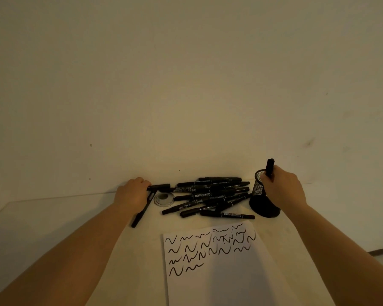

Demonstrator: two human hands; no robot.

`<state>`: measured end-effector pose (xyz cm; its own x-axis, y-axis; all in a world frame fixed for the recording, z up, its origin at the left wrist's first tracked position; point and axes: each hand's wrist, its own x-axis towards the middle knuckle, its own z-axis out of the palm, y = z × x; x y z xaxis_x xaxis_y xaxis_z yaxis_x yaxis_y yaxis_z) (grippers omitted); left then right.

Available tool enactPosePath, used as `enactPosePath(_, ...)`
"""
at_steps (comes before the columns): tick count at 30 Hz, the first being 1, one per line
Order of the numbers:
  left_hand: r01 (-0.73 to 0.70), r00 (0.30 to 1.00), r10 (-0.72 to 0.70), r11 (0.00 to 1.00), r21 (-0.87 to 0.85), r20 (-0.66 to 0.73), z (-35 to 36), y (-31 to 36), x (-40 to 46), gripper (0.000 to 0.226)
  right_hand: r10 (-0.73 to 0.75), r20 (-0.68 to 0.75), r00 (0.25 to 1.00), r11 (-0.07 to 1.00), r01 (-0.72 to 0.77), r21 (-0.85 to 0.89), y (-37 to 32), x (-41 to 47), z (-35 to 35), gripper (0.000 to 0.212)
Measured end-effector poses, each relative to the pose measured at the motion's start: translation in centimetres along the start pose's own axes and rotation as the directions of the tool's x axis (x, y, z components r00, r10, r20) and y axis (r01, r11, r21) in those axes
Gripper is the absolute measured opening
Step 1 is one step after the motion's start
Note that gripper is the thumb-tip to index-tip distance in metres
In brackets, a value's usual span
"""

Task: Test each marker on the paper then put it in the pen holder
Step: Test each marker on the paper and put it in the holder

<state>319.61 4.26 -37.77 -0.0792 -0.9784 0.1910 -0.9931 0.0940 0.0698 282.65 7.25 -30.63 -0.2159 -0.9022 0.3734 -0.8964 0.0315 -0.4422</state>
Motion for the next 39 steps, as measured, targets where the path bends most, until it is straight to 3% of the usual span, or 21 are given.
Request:
enactPosePath(13,0.032,0.998,-0.035,0.998,-0.058,-0.049,0.3,-0.4,0.3,0.019,-0.069,0.013,0.998,0.979,0.070,-0.190,0.4,-0.8,1.9,0.028)
enactPosePath(21,0.125,0.987,-0.147,0.961,-0.246,-0.072,-0.4,-0.6,-0.7,0.023,-0.021,0.006,1.000,0.993,0.022,-0.115,0.0,-1.0,1.6,0.044)
enactPosePath(25,0.125,0.973,-0.186,0.922,-0.367,-0.136,-3.1,1.1,-1.5,0.024,-0.089,-0.179,0.980,0.985,0.060,-0.162,-1.4,-2.4,0.9,0.047)
enactPosePath(28,0.046,0.975,-0.147,0.867,-0.496,-0.165,-5.2,4.3,-3.0,0.024,-0.217,-0.285,0.934,0.976,0.211,-0.052,-3.8,-4.4,0.1,0.035)
enactPosePath(32,-0.034,0.986,-0.091,0.714,-0.699,-0.140,-7.2,8.2,-6.6,0.018,-0.268,-0.057,0.962,0.945,0.273,0.180,-6.7,-7.9,-0.3,0.018)
enactPosePath(34,-0.058,0.994,-0.036,0.643,-0.764,-0.105,-7.8,9.8,-8.9,0.014,-0.201,0.118,0.972,0.889,0.131,0.439,-7.9,-9.7,-0.6,0.017)
enactPosePath(36,-0.085,0.996,0.021,0.614,-0.785,-0.091,-8.1,11.1,-11.2,0.016,-0.135,0.262,0.956,0.730,-0.083,0.679,-8.9,-11.8,-1.0,0.018)
enactPosePath(39,-0.126,0.992,0.087,0.615,-0.778,-0.093,-8.0,12.6,-13.9,0.021,-0.064,0.369,0.927,0.519,-0.284,0.806,-9.5,-14.7,-0.9,0.020)
